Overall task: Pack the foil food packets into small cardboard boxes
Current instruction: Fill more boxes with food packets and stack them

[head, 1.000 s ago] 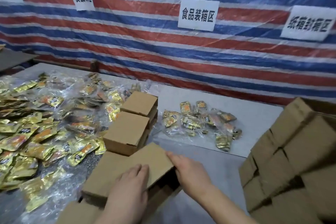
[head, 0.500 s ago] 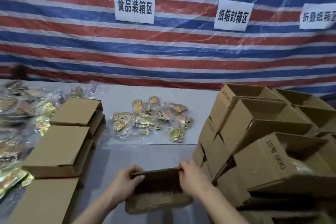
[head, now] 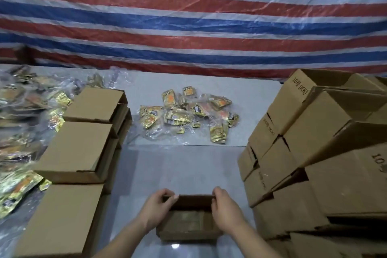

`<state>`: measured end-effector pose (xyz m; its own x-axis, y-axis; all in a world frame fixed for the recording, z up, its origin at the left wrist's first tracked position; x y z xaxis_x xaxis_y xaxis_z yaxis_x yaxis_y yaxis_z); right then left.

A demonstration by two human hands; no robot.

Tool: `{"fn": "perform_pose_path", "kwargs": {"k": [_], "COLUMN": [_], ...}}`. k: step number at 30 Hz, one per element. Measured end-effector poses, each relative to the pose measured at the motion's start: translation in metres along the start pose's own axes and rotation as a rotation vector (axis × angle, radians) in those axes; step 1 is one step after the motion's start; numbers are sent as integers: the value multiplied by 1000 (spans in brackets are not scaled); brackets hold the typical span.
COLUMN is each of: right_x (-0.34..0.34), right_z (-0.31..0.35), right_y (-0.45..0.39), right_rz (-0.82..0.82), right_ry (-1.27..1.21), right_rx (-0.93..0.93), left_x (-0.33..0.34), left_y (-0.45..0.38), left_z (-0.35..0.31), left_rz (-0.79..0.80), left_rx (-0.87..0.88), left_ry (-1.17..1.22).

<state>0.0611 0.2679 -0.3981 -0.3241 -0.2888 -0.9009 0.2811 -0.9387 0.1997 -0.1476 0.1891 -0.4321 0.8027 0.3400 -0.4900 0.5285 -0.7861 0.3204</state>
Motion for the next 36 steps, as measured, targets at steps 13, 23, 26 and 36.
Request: {"fn": "perform_pose_path", "kwargs": {"k": [13, 23, 26, 36], "right_x": [-28, -45, -25, -7], "right_z": [0, -43, -58, -75], "right_y": [-22, -105, -115, -124], "right_rz": [-89, -225, -278, -478], "right_ry": [-9, -264, -295, -189], "right_rx": [60, 286, 377, 423], "left_x": [14, 170, 217, 258], "left_y": [-62, -206, -237, -273], "left_z": [-76, -166, -169, -154], "left_rz": [-86, 13, -44, -125], "left_rx": [178, 150, 83, 109], "left_ry": [65, -282, -335, -695]}}
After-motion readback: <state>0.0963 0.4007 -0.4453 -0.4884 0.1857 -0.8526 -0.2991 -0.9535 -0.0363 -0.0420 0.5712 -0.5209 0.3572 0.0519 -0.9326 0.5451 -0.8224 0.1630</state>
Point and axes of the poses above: each hand's wrist, its own y-axis away from the middle knuckle, its own x-axis out of the palm, z = x × y, the point moved 3 cm from there along -y, towards the middle knuckle, and after that the axes turned 14 degrees about -z, right-handed, at the moved point
